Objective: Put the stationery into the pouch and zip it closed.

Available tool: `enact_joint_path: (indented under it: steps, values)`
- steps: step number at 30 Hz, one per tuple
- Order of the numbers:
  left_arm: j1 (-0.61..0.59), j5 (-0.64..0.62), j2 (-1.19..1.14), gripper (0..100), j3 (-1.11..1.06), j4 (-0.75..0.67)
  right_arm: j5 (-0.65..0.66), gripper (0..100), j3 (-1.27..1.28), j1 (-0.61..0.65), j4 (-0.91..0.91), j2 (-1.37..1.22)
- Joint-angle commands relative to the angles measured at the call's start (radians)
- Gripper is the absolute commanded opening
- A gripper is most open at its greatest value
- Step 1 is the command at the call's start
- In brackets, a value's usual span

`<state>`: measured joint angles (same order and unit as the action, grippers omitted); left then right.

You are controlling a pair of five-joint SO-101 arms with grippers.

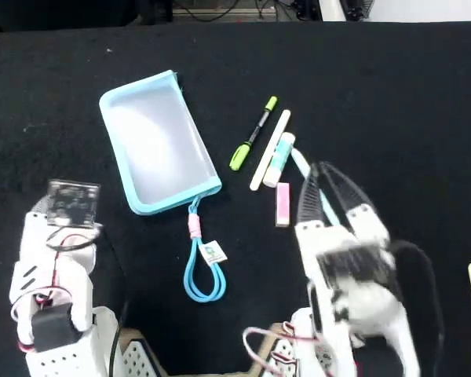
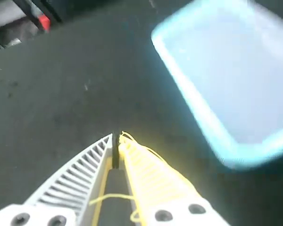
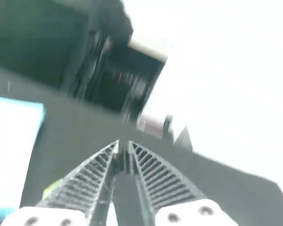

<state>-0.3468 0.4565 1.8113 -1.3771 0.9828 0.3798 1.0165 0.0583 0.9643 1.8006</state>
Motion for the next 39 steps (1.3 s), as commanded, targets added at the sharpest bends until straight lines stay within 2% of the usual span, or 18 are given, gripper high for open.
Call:
enact_joint_path:
  steps: [1,4,8,11,15,19,25,33,39]
  values:
    - [-0.005,-0.304,0.009,3,0.076,-0.118,-0.032,1.5,-0.213,-0.008,0.011,0.028]
    - [0.025,-0.428,0.009,3,0.012,-0.152,-0.035,1.5,-0.38,-0.008,0.106,-0.114]
    - [0.082,-0.446,0.009,12,-0.077,-0.18,-0.087,1.5,-0.561,0.018,0.25,-0.387]
    - [0.097,-0.45,0.009,18,-0.142,-0.184,-0.149,1.9,-0.59,0.129,0.33,-0.607]
    - [0.093,-0.448,0.011,17,-0.203,-0.193,-0.199,10.6,-0.562,0.358,0.351,-0.88]
    - [0.093,-0.45,0.011,14,-0.282,-0.269,-0.318,18.5,-0.475,0.442,0.259,-1.127]
    - [0.093,-0.45,0.011,14,-0.315,-0.324,-0.505,19.8,-0.357,0.494,0.038,-1.431]
    - [0.093,-0.45,0.011,14,-0.317,-0.319,-0.531,19.8,-0.352,0.609,-0.098,-1.593]
    - [0.093,-0.45,0.011,14,-0.317,-0.318,-0.532,19.8,-0.354,0.62,-0.178,-1.692]
